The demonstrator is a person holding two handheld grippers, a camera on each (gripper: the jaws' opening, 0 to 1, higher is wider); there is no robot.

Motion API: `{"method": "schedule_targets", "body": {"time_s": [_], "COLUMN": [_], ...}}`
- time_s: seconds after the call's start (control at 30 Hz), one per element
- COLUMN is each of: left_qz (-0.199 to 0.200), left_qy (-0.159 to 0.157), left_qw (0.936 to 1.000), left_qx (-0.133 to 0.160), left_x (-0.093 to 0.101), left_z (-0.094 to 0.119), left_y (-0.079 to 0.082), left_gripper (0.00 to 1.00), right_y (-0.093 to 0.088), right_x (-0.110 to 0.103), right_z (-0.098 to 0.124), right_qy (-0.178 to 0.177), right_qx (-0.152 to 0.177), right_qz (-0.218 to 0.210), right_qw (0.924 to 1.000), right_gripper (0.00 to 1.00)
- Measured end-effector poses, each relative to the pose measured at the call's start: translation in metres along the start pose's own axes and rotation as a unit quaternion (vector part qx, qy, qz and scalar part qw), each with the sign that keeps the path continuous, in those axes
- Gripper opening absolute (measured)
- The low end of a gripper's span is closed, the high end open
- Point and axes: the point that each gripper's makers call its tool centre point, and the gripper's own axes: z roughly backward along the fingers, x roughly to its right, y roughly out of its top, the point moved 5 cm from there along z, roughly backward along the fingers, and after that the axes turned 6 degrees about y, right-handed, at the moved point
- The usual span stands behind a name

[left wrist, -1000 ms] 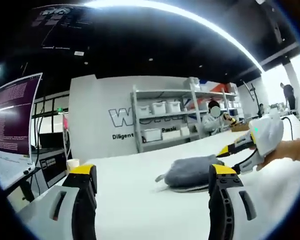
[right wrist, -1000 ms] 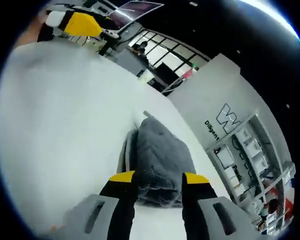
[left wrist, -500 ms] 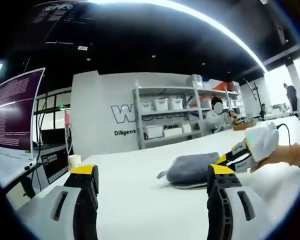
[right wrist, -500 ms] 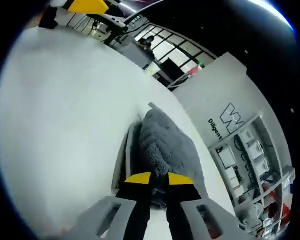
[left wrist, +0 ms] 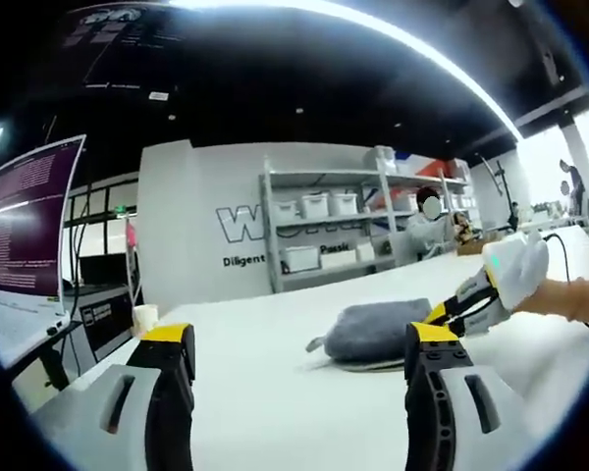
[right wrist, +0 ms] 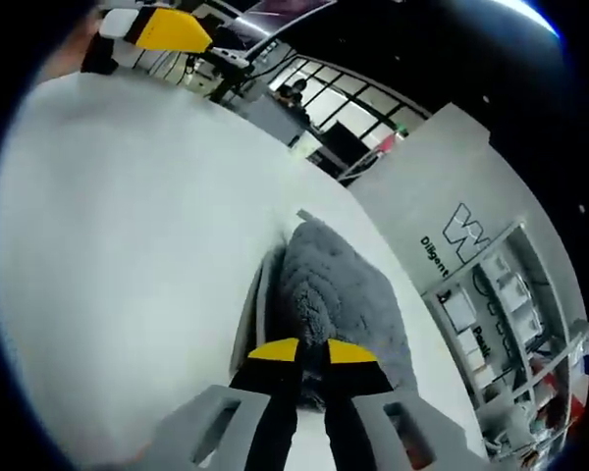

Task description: Open the folded towel by lifting each exposed corner and separating the folded layers until the towel lies flat within the target outline without major curled edges

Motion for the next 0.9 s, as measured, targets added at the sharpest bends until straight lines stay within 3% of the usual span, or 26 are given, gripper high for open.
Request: {"method": "schedule_targets", "body": {"time_s": [0.73, 0.83, 0.9], "left_qz": [0.007, 0.02, 0.022], "left_qy": [-0.005, -0.007, -0.007], "left_qw": [0.9999, 0.9996, 0.9996], "left_qx": [-0.008, -0.018, -0.018], "left_x": [0.003, -0.012, -0.011], "left_z": [0.0, -0.011, -0.01], "left_y": [-0.003, -0.006, -0.006], "left_gripper": [0.85, 0.85, 0.85], "right_y": [0.016, 0.022, 0.025], "right_x": [0.009, 0.009, 0.012], "right_z": [0.014, 0.019, 0.023], "right_qy": [-0.015, -0.009, -0.007], "right_qx": [0.042, 0.061, 0.068], "right_qz": [-0.076, -0.09, -0.1], "right_qw": [0.9961, 0.994, 0.9926], "right_gripper": [0.0, 0.0, 0.0]}}
